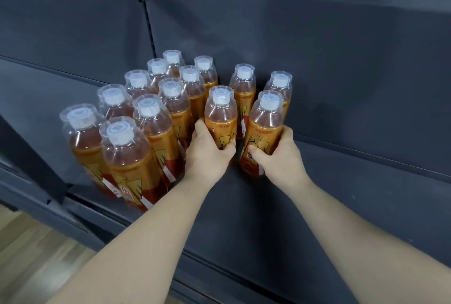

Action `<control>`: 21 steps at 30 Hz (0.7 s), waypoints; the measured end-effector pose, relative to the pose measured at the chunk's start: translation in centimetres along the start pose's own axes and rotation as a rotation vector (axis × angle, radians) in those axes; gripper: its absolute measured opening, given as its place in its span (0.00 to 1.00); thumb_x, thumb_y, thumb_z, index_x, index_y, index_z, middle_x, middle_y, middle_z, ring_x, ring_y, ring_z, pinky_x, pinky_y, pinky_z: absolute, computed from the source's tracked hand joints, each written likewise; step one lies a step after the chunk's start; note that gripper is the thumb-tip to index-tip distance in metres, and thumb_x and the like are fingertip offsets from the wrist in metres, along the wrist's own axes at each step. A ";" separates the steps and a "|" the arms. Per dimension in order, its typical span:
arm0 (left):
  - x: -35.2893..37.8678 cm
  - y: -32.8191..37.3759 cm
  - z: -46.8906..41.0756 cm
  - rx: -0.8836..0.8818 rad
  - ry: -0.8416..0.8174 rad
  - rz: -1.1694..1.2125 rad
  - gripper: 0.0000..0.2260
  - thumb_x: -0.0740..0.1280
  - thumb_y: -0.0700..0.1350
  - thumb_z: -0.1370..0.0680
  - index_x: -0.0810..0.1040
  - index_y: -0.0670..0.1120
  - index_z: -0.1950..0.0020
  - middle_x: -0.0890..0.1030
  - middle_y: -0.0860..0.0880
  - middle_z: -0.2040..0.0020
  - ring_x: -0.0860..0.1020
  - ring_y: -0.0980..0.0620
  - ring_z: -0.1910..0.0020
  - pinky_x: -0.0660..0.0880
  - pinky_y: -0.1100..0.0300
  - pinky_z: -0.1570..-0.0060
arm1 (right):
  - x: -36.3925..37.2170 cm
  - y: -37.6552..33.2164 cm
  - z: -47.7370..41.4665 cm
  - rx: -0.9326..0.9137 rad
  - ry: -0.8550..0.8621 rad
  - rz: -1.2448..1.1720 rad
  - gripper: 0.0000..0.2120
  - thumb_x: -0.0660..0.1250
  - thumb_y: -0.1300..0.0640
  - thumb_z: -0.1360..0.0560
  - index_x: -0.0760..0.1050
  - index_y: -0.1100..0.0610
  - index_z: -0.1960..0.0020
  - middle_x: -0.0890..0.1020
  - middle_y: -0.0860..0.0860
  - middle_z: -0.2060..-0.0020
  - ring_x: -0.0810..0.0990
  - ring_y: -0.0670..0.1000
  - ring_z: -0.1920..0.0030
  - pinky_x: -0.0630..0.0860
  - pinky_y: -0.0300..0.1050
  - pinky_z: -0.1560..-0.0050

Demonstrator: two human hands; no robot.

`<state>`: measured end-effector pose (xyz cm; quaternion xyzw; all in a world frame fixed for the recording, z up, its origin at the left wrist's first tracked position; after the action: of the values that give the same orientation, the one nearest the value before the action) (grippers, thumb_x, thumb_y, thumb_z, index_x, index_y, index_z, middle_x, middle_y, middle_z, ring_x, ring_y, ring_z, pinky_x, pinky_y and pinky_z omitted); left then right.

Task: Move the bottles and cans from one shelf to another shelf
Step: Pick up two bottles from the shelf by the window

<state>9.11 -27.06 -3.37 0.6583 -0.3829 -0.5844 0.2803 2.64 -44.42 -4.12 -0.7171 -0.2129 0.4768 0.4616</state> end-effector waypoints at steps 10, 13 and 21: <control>1.0 -0.5 -1.5 0.049 -0.074 0.056 0.43 0.77 0.54 0.29 0.55 0.51 0.22 0.65 0.45 0.30 0.70 0.43 0.32 0.72 0.46 0.36 | 0.5 -0.2 0.3 0.034 0.088 0.123 0.45 0.78 0.38 0.35 0.59 0.49 0.27 0.72 0.47 0.37 0.75 0.50 0.38 0.82 0.56 0.46; 1.3 -0.5 -1.9 0.061 -0.091 0.119 0.42 0.77 0.50 0.28 0.55 0.50 0.22 0.65 0.46 0.28 0.69 0.45 0.31 0.69 0.51 0.35 | 0.4 -0.1 0.2 0.036 0.111 0.144 0.43 0.78 0.41 0.33 0.60 0.51 0.27 0.72 0.48 0.36 0.74 0.50 0.37 0.79 0.55 0.40; 2.2 -1.0 -2.6 0.061 -0.150 0.248 0.39 0.75 0.45 0.26 0.57 0.51 0.22 0.67 0.49 0.28 0.67 0.48 0.28 0.67 0.49 0.30 | 0.6 0.2 -0.1 0.076 0.103 0.049 0.41 0.79 0.44 0.32 0.60 0.48 0.27 0.71 0.47 0.37 0.76 0.51 0.38 0.81 0.59 0.45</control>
<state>11.89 -28.53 -5.01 0.5686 -0.4989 -0.5810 0.3005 2.99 -44.14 -4.55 -0.7276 -0.1531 0.4583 0.4871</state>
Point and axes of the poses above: each hand's wrist, its own z-axis away from the middle knuckle, its own x-axis out of the palm, y = z × x, the point moved 5 cm from there along -z, towards the middle knuckle
